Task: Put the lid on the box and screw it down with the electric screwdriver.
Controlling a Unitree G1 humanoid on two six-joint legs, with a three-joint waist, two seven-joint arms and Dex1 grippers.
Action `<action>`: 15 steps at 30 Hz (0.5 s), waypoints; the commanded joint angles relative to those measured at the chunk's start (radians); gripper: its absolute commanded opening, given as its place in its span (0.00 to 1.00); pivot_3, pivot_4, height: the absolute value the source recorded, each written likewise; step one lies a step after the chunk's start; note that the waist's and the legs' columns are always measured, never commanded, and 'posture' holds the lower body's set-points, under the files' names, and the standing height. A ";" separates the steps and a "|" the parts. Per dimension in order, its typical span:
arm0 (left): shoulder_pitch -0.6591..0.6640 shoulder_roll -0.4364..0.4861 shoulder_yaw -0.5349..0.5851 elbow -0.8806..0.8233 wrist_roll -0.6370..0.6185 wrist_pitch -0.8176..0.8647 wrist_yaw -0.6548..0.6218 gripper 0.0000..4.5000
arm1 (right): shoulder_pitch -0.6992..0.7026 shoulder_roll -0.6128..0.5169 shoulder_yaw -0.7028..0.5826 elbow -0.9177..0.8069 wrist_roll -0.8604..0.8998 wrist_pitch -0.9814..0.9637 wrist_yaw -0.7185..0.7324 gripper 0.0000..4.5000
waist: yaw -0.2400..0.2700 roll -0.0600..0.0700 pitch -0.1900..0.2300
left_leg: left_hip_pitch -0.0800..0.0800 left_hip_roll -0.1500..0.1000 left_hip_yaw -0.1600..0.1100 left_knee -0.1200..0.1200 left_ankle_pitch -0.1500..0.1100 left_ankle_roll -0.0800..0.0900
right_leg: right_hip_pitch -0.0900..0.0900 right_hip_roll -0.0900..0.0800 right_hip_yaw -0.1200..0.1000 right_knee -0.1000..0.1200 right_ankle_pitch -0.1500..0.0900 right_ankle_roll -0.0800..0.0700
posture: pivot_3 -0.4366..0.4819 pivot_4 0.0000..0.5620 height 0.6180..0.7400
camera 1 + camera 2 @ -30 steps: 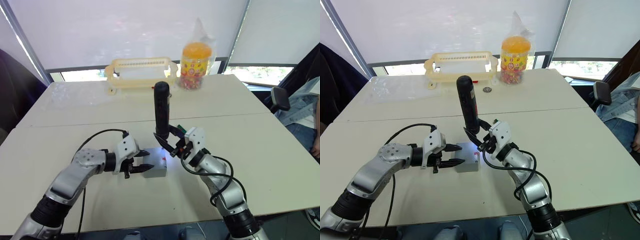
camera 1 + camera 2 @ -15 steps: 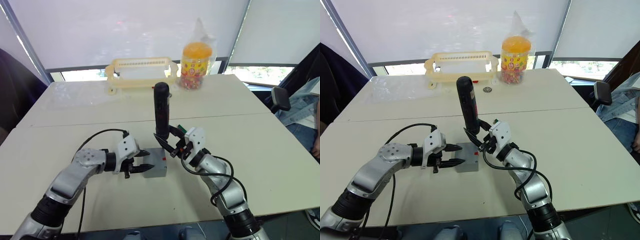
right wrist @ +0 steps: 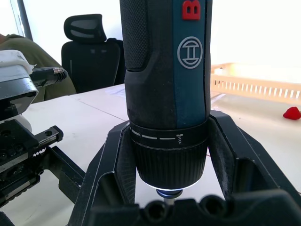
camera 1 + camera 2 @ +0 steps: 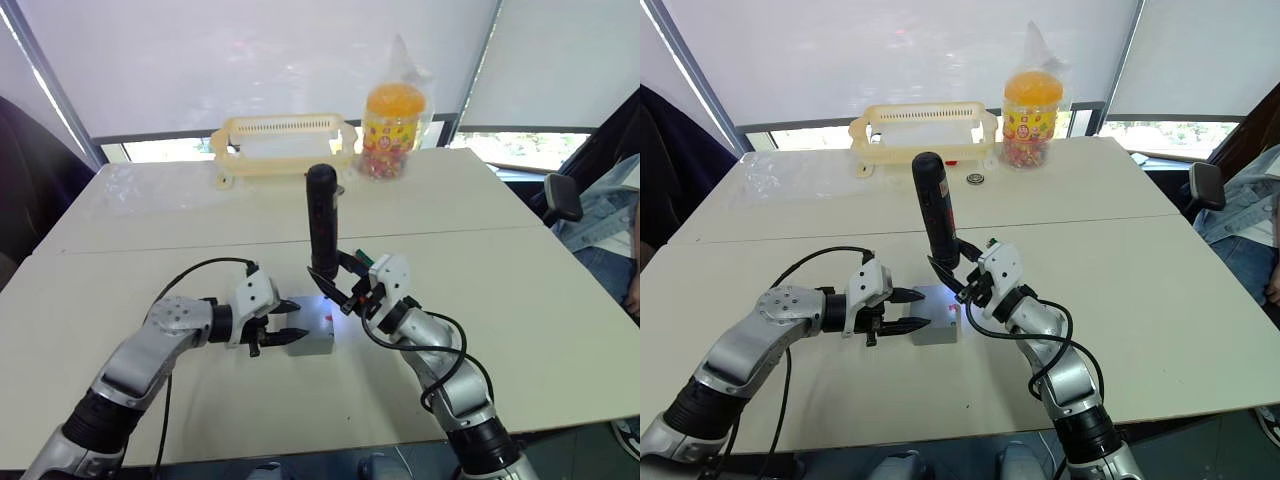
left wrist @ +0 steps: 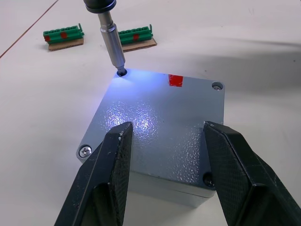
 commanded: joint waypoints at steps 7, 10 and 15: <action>-0.003 0.000 -0.047 0.058 0.049 -0.018 -0.021 0.54 | -0.145 0.014 -0.179 -0.310 0.274 0.301 -0.078 0.39 | 0.001 0.003 0.012 | -0.005 -0.001 0.000 0.000 0.000 0.000 | -0.005 -0.001 0.000 0.000 0.000 0.000 | 0.48 0.27 1.00; -0.005 0.002 -0.050 0.063 0.051 -0.024 -0.033 0.54 | -0.239 -0.008 -0.243 -0.402 0.390 0.435 -0.124 0.39 | 0.000 0.004 0.014 | -0.015 -0.001 0.000 0.000 0.001 -0.001 | -0.016 -0.001 0.000 0.002 0.004 -0.003 | 0.48 0.27 1.00; -0.009 -0.009 -0.052 0.080 0.055 -0.031 -0.039 0.54 | -0.309 -0.037 -0.292 -0.433 0.476 0.539 -0.163 0.39 | -0.001 0.004 0.013 | -0.020 -0.001 -0.002 -0.006 0.002 -0.002 | -0.023 -0.001 -0.003 0.002 0.006 0.000 | 0.48 0.27 1.00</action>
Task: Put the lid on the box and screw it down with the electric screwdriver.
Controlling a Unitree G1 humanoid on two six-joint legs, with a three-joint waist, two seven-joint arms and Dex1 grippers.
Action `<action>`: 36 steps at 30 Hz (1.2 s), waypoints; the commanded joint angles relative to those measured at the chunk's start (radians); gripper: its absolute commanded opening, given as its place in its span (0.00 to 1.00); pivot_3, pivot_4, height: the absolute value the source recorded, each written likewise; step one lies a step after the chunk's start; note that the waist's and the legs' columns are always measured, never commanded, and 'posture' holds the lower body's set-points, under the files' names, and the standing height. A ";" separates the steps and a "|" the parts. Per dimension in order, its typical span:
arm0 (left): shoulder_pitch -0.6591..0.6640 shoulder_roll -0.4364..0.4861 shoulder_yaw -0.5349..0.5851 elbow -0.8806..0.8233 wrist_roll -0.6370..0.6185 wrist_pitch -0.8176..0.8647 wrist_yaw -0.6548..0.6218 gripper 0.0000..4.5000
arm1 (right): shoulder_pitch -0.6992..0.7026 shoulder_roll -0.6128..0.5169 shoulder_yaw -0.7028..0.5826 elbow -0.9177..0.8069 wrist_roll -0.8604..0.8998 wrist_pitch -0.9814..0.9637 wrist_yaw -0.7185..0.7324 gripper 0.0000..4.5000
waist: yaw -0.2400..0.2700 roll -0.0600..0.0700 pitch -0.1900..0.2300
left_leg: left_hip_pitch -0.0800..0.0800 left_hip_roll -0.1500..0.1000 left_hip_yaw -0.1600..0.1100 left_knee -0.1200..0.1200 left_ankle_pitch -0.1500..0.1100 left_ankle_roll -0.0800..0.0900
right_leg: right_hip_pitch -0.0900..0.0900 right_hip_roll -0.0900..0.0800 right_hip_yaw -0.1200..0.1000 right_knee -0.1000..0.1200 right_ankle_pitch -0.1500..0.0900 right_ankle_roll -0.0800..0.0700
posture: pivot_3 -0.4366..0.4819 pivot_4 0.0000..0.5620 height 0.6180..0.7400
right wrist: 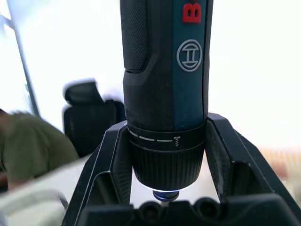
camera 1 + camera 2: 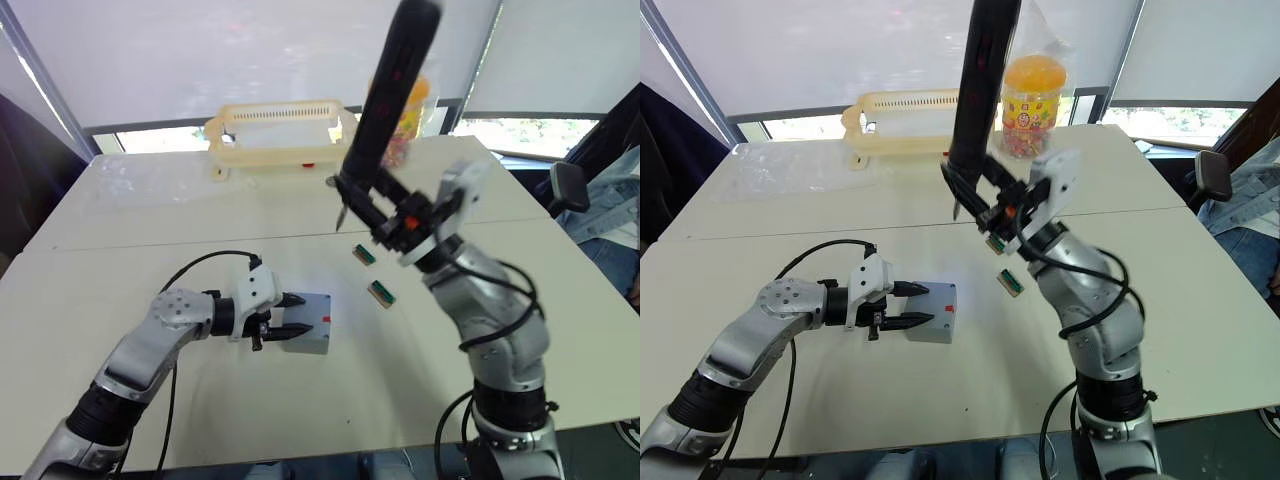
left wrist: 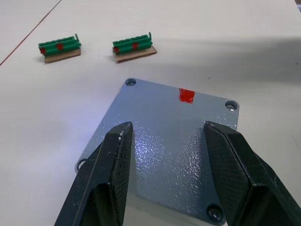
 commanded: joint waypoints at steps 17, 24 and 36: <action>0.060 0.058 0.166 -0.210 -0.162 0.242 0.051 0.54 | -0.181 -0.641 -0.342 0.421 0.637 0.947 -0.033 0.39 | 0.002 0.000 0.013 | -0.003 -0.001 0.001 0.002 -0.001 0.003 | 0.001 -0.002 0.000 -0.002 -0.002 -0.004 | 0.48 0.27 1.00; 0.076 0.086 0.254 -0.422 -0.354 0.424 0.098 0.54 | -0.126 -0.916 -0.154 0.676 0.680 1.053 -0.023 0.39 | -0.005 0.001 0.021 | -0.006 0.000 0.006 0.001 -0.005 0.010 | -0.005 -0.001 0.002 -0.002 -0.003 -0.001 | 0.48 0.27 1.00; 0.053 0.192 0.145 -0.464 -0.304 0.387 0.090 0.54 | -0.156 -0.794 -0.054 0.841 0.513 1.053 -0.120 0.39 | -0.003 -0.001 0.023 | -0.007 -0.002 0.012 0.007 -0.004 0.008 | -0.004 0.000 0.003 -0.001 -0.003 -0.001 | 0.48 0.27 1.00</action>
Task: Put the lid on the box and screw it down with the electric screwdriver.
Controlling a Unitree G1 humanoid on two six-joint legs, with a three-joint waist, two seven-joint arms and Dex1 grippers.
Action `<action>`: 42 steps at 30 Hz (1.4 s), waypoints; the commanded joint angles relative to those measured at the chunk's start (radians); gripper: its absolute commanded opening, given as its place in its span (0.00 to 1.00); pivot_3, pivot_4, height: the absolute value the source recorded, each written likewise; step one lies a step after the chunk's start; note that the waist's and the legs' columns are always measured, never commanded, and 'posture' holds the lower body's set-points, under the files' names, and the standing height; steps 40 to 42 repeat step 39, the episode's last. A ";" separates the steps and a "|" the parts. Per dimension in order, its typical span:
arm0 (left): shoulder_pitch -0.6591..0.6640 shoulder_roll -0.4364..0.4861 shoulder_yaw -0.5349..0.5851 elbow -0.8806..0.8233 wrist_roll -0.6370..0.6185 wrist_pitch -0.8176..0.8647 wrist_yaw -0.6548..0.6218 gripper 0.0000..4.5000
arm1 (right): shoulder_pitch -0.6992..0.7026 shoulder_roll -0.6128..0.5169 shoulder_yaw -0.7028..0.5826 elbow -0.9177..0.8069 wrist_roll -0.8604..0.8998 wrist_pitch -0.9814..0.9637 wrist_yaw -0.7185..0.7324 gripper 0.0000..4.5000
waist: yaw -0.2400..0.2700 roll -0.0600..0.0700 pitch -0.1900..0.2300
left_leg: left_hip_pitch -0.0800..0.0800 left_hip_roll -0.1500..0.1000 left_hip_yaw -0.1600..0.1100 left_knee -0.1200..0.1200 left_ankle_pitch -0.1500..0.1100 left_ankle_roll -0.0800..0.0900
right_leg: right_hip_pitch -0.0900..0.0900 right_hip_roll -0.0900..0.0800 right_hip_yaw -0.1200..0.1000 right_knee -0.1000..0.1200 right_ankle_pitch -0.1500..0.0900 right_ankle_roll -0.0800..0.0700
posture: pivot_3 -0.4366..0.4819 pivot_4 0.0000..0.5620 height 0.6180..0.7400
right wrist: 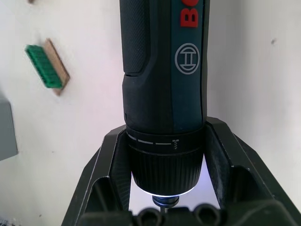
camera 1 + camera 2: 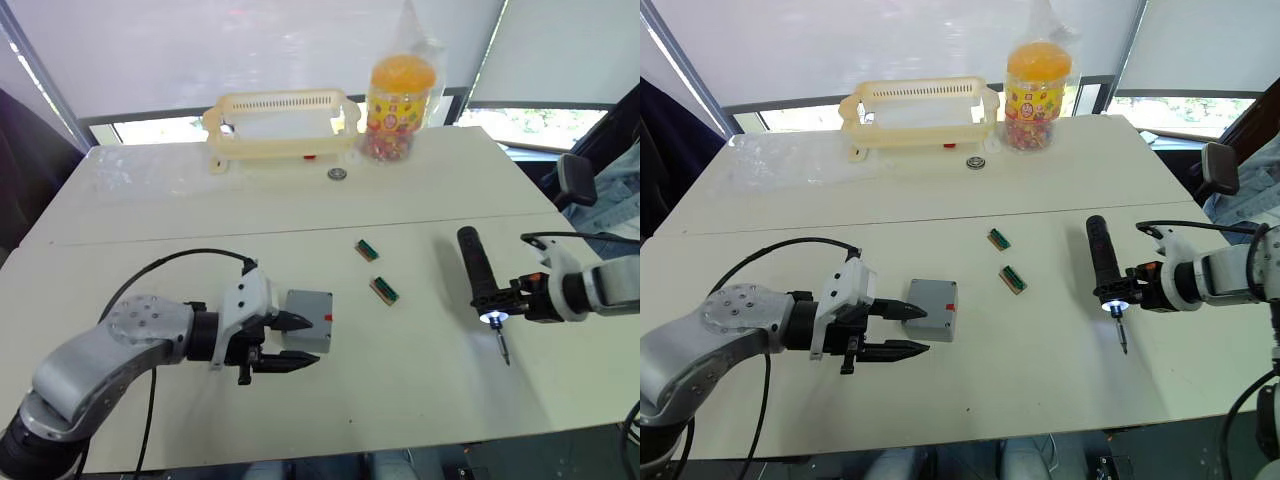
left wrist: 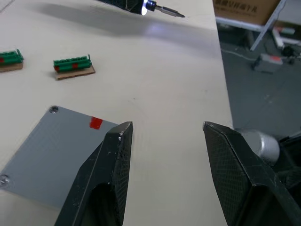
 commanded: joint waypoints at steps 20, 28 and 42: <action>0.249 0.001 0.329 0.137 -0.034 -0.038 0.096 0.53 | 0.181 0.153 -0.326 -0.364 -0.226 -0.461 0.308 1.00 | -0.003 -0.001 0.000 | 0.001 0.002 -0.003 0.010 0.000 0.000 | 0.005 0.000 0.000 0.001 0.004 0.006 | 0.48 0.27 1.00; 0.638 -0.021 0.543 0.151 -0.055 -0.058 0.038 0.53 | 0.808 0.252 -0.328 -0.802 -0.389 -0.904 0.623 1.00 | 0.009 -0.002 -0.001 | 0.004 0.002 -0.006 0.005 -0.003 0.003 | 0.007 -0.001 -0.001 0.002 0.002 0.006 | 0.48 0.27 1.00; 0.674 -0.097 0.487 0.240 -0.020 -0.140 0.056 0.53 | 0.913 0.332 -0.236 -0.778 -0.508 -1.072 0.613 1.00 | 0.009 -0.007 -0.004 | 0.006 0.004 -0.005 0.011 -0.002 0.002 | 0.010 -0.001 -0.001 0.001 0.002 -0.002 | 0.48 0.27 1.00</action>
